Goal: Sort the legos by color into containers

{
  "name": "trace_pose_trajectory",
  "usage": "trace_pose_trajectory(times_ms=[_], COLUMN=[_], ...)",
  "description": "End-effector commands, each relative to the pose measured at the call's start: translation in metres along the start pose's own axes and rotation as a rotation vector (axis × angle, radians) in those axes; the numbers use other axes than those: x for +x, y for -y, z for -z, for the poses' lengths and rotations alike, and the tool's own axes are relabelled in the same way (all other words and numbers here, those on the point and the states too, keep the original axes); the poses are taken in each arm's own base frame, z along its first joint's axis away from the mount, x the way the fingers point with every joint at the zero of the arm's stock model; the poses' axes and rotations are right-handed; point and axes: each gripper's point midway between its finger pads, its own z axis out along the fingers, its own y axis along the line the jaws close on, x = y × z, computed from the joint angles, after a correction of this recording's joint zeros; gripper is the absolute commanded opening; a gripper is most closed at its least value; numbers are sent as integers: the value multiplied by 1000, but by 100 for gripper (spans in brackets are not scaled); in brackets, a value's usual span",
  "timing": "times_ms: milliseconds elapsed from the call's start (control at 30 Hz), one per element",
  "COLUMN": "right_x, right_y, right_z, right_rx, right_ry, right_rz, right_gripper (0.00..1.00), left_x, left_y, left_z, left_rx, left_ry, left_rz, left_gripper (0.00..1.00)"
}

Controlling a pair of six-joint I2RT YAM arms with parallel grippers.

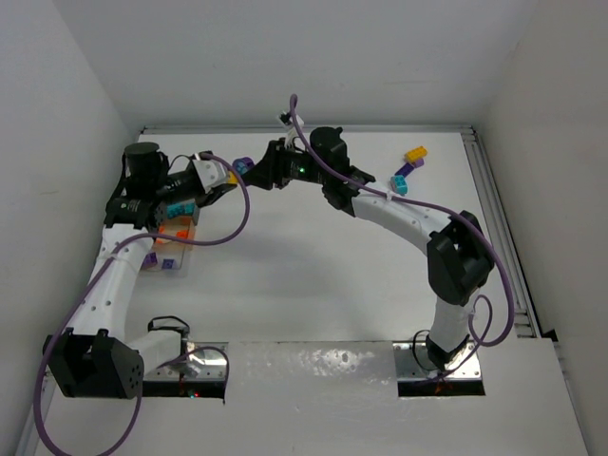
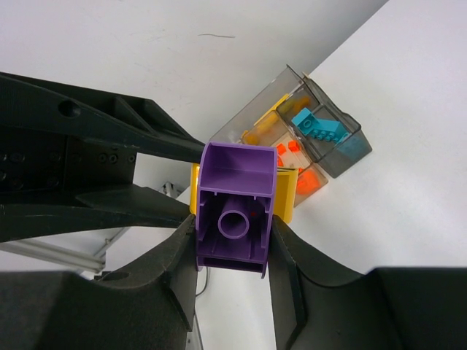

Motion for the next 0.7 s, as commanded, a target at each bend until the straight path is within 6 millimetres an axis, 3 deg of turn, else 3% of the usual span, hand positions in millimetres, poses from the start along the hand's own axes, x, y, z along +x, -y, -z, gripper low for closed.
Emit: trace_pose_trajectory(times_ms=[0, 100, 200, 267, 367, 433, 567, 667], right_x=[-40, -41, -39, -38, -52, -55, -56, -54], right_y=[-36, -38, -28, -15, 25, 40, 68, 74], right_z=[10, 10, 12, 18, 44, 59, 83, 91], right_rx=[-65, -68, -32, 4, 97, 145, 267, 302], right_ry=[99, 106, 98, 97, 143, 169, 183, 189], right_rz=[98, 90, 79, 58, -21, -59, -36, -17], right_gripper=[0, 0, 0, 0, 0, 0, 0, 0], left_x=[-12, -7, 9, 32, 78, 102, 111, 114], left_y=[4, 9, 11, 5, 3, 9, 3, -23], left_z=[-3, -2, 0, 3, 10, 17, 23, 37], left_rx=[30, 43, 33, -8, -55, -49, -124, -261], left_ry=[38, 16, -53, -154, -342, -445, -489, -503], left_rz=[11, 13, 38, 56, 139, 203, 310, 375], left_gripper=[11, 1, 0, 0, 0, 0, 0, 0])
